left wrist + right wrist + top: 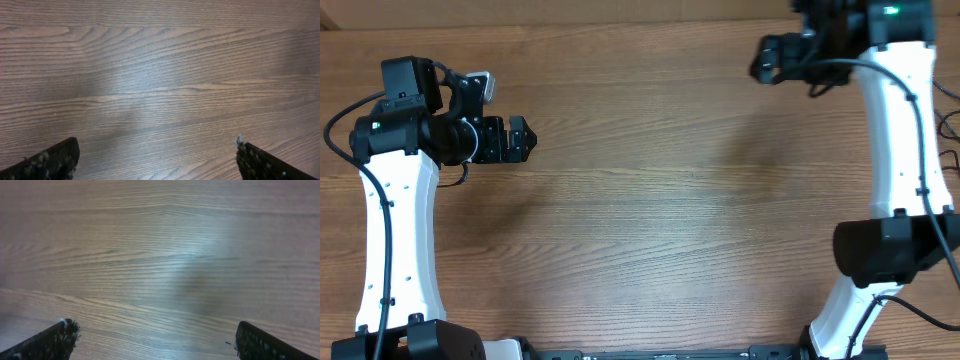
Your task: Untangle cables
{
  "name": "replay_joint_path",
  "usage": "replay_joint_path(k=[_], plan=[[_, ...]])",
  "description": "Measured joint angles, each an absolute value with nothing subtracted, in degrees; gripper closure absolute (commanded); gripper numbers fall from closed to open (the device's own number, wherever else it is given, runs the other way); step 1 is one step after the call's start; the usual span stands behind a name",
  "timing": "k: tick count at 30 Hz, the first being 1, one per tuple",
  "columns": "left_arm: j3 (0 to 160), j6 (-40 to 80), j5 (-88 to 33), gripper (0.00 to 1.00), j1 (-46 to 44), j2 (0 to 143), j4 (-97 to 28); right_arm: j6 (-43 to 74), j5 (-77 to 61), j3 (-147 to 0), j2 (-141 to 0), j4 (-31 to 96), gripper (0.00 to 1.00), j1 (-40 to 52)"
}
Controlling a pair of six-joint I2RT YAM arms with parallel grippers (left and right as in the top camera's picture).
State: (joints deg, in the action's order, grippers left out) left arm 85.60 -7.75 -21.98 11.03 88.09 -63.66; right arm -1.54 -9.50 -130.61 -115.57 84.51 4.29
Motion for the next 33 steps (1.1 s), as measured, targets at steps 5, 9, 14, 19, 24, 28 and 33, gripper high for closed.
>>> replay_joint_path(k=[5,9,14,19,24,28,33], plan=[[85.6,-7.7,-22.0,0.0,11.0,88.1,-63.6,-1.6,-7.0,-130.6,-115.6,80.9,0.0,9.2],[85.6,-7.7,-22.0,0.0,11.0,88.1,-63.6,-1.5,-6.9,-130.6,-115.6,80.4,0.0,10.1],[85.6,-7.7,-22.0,0.0,11.0,88.1,-63.6,-1.5,-7.8,-130.6,-115.6,79.2,0.0,10.1],[85.6,-7.7,-22.0,0.0,11.0,88.1,-63.6,-1.5,-8.3,-130.6,-115.6,79.2,0.0,10.1],[85.6,-7.7,-22.0,0.0,11.0,88.1,-63.6,-1.5,-8.6,-130.6,-115.6,79.2,0.0,10.1],[85.6,-7.7,-22.0,0.0,11.0,88.1,-63.6,-1.5,-8.6,-130.6,-115.6,79.2,0.0,10.1],[85.6,-7.7,-22.0,0.0,11.0,88.1,-63.6,-1.5,-8.6,-130.6,-115.6,79.2,0.0,10.1]])
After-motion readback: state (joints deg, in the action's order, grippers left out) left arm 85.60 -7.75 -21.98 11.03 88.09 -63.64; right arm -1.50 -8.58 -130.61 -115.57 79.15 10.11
